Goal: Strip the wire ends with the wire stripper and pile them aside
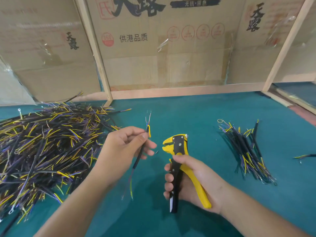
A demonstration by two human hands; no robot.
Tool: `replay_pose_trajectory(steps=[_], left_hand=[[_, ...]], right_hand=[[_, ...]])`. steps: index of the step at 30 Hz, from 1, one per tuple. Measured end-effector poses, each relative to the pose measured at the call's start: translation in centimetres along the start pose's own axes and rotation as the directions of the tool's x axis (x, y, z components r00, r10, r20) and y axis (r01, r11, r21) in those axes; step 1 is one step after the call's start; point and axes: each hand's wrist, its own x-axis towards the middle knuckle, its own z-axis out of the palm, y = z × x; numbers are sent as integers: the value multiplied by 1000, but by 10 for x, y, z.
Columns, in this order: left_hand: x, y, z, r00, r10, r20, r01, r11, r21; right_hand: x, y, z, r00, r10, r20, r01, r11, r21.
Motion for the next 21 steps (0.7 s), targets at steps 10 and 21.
replay_pose_trajectory(steps=[10,21], left_hand=[[57,48,140,926,-223,304,257,963,-78],[55,21,90,945,248,214,-325,802,501]], right_hand=[[2,3,4,991,83,-104,-76,995,68],[-1,1,-3,999,-6,39,3,998,58]])
